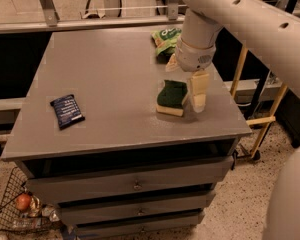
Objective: Move sponge near rxbar blueberry
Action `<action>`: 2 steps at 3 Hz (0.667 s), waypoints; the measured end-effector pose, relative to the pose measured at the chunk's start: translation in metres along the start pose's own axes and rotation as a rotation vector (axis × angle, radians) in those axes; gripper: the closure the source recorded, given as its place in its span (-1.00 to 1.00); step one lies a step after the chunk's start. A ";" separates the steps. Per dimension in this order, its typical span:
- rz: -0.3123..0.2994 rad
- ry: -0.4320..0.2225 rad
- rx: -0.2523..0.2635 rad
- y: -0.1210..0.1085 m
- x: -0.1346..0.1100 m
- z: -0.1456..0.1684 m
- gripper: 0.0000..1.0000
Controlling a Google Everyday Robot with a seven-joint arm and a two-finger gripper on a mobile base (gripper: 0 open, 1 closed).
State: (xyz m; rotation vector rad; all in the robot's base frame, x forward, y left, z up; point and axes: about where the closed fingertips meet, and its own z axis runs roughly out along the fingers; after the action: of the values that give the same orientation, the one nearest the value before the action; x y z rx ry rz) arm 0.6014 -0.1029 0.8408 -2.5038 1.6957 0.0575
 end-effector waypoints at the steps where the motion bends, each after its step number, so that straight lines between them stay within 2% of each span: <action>1: -0.010 -0.008 -0.025 -0.002 0.001 0.014 -0.48; 2: -0.014 -0.014 -0.035 -0.002 0.000 0.019 -0.05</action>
Offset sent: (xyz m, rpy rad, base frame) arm -0.0059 -0.0013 -0.0208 -0.0142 0.0764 0.0270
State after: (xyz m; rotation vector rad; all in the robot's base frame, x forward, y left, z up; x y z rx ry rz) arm 0.6039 -0.1002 0.8224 -2.5336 1.6860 0.1036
